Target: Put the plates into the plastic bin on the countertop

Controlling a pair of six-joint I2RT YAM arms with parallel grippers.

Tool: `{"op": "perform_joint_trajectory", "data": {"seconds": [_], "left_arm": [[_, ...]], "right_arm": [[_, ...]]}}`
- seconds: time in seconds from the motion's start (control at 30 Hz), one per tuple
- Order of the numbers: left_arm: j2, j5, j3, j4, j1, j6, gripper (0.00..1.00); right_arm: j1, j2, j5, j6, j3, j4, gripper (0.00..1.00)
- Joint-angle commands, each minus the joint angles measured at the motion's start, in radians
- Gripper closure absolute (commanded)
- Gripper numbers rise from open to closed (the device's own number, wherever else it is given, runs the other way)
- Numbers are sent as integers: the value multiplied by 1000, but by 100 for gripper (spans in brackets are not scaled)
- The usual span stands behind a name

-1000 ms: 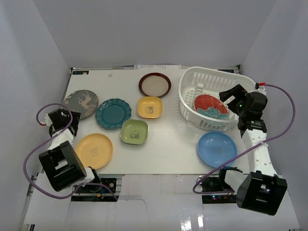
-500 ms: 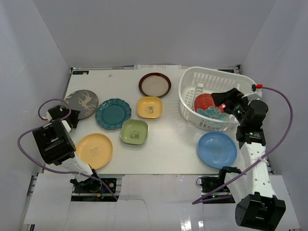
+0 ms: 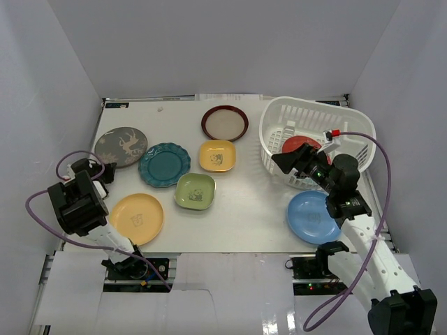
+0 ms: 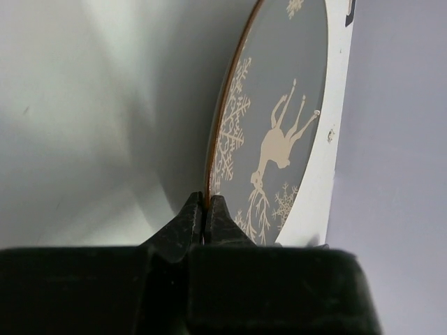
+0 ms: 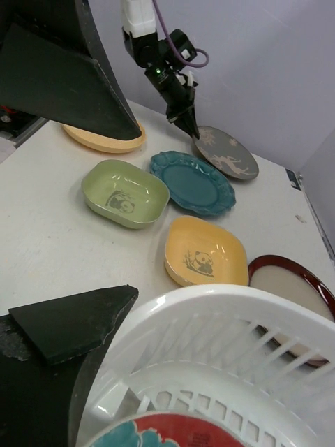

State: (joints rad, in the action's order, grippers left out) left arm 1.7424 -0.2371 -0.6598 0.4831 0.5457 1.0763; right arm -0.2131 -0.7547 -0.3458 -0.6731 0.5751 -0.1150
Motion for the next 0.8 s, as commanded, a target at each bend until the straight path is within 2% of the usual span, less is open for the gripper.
{"op": "perform_joint_trajectory", "data": {"seconds": [0.0, 0.17, 0.27, 0.37, 0.47, 0.63, 0.77], "left_arm": [[-119, -19, 65, 15, -4, 10, 100], [-257, -105, 72, 123, -4, 154, 100], [-332, -122, 74, 169, -4, 191, 100], [-388, -157, 81, 201, -4, 227, 100], [-438, -201, 101, 221, -10, 273, 100], [-535, -345, 138, 134, -140, 241, 100], [-659, -380, 180, 32, -268, 188, 100]], "right_arm": [[-60, -26, 21, 13, 64, -51, 9], [-219, -135, 1, 44, 144, -52, 0], [-316, -216, -5, 66, 186, -49, 7], [-412, -302, 14, 86, 264, -19, 8], [-454, -376, 54, 90, 313, -20, 10], [-479, -536, 71, 81, 465, -29, 10], [-479, -647, 79, 95, 557, -2, 10]]}}
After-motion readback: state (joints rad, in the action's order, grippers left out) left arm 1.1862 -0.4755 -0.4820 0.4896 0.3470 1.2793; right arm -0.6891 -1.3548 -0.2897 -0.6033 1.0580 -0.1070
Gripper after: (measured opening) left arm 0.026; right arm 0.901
